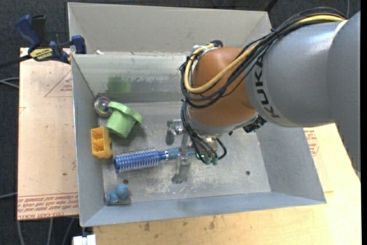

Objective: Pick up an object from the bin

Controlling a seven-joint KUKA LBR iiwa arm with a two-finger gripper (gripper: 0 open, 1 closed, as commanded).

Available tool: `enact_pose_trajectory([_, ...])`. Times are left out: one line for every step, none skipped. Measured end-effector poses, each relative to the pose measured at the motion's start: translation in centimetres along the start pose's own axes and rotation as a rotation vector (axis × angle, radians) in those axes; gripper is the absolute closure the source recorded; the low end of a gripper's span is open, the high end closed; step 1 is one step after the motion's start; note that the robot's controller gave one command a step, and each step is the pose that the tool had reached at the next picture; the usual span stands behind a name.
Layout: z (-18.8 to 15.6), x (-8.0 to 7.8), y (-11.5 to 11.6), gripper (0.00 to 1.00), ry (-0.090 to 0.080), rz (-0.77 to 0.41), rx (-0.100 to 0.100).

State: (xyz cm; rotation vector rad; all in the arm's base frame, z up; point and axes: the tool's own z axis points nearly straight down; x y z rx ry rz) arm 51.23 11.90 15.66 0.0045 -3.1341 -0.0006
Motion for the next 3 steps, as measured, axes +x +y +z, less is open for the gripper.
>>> enact_pose_trajectory([7.7, -4.3, 3.5, 0.0, -0.005, 0.216, -0.001])
enact_pose_trajectory([7.6, -4.4, 3.4, 1.0, -0.007, 0.219, -0.001])
enact_pose_trajectory([-14.9, -7.0, 3.8, 1.0, -0.017, 0.282, -0.004])
